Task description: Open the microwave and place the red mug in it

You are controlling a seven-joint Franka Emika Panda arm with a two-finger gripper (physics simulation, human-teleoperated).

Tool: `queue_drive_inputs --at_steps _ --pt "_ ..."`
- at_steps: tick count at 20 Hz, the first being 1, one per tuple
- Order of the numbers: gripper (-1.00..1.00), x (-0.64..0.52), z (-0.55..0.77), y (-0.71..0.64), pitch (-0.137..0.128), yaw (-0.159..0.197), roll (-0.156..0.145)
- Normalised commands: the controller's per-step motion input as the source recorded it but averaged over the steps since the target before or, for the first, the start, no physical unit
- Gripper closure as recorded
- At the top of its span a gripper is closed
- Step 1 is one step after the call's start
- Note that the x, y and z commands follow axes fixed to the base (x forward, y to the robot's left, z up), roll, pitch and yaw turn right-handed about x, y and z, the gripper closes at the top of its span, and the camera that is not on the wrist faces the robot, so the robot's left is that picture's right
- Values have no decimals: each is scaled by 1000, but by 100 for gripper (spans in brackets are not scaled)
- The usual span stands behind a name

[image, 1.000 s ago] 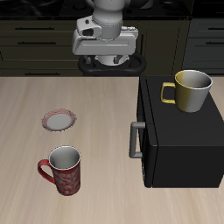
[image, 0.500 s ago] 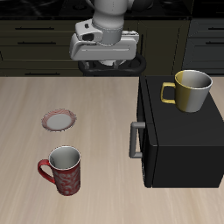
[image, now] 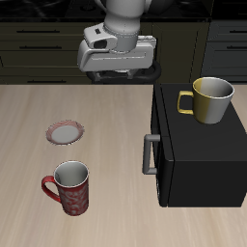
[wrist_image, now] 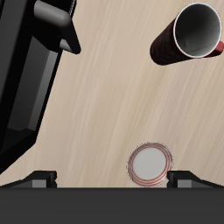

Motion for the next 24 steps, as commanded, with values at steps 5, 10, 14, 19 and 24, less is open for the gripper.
queue_drive_inputs --at_steps 5,10,14,19,24 --pt "-100 316 43 -19 -7 56 1" --pt "-100 260 72 -53 -3 35 6" --pt "-100 301 117 -15 -27 46 -11" --pt "-100 161 39 0 -15 25 -22" --pt "-100 161 14 89 0 42 10"
